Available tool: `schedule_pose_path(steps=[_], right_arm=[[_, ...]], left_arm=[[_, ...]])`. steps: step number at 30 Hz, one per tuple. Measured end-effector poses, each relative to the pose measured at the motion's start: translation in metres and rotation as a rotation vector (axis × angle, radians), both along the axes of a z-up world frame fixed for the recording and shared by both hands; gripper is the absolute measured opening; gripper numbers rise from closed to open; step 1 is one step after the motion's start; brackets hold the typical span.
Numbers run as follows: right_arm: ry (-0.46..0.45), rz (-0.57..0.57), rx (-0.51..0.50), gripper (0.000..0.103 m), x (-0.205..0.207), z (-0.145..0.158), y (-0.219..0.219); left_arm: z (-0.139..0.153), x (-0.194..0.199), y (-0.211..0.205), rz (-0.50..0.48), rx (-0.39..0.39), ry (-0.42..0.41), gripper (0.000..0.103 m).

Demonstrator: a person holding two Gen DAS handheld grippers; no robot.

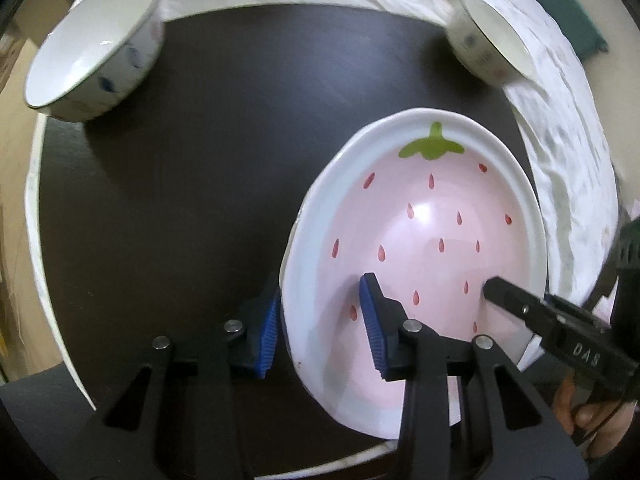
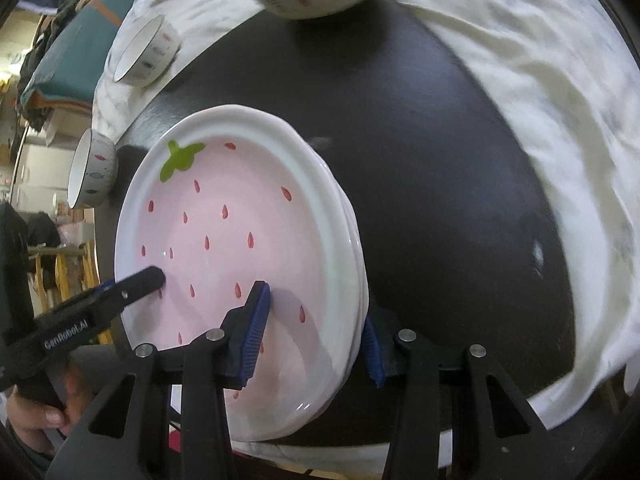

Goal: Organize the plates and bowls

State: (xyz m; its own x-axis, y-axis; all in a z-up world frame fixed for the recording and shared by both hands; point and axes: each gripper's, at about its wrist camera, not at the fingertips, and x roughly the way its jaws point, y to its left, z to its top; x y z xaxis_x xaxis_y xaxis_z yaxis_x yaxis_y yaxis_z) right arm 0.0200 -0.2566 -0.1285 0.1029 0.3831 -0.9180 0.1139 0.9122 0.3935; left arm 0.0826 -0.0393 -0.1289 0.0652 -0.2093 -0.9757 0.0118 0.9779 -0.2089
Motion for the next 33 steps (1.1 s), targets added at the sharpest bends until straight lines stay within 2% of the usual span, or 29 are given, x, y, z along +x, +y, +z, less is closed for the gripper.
schedule_pose_path(steps=[8,15,23,31,33], right_arm=[[-0.005,0.055,0.012,0.045,0.04,-0.004,0.029],[-0.002,0.071,0.021,0.045,0.069,-0.006,0.032],[-0.019,0.04,0.032,0.045,0.076,-0.007,0.03],[-0.045,0.03,0.011,0.047,0.073,-0.004,0.033],[-0.083,0.011,-0.009,0.046,0.072,0.002,0.032]], left_arm=[[0.004,0.03,0.026,0.068,0.037,-0.038,0.033],[0.005,0.047,0.036,0.117,0.0,-0.039,0.033],[0.004,0.063,0.026,0.123,0.04,-0.068,0.033],[0.012,0.056,0.024,0.092,0.078,-0.11,0.037],[0.014,0.053,0.02,0.083,0.11,-0.136,0.038]])
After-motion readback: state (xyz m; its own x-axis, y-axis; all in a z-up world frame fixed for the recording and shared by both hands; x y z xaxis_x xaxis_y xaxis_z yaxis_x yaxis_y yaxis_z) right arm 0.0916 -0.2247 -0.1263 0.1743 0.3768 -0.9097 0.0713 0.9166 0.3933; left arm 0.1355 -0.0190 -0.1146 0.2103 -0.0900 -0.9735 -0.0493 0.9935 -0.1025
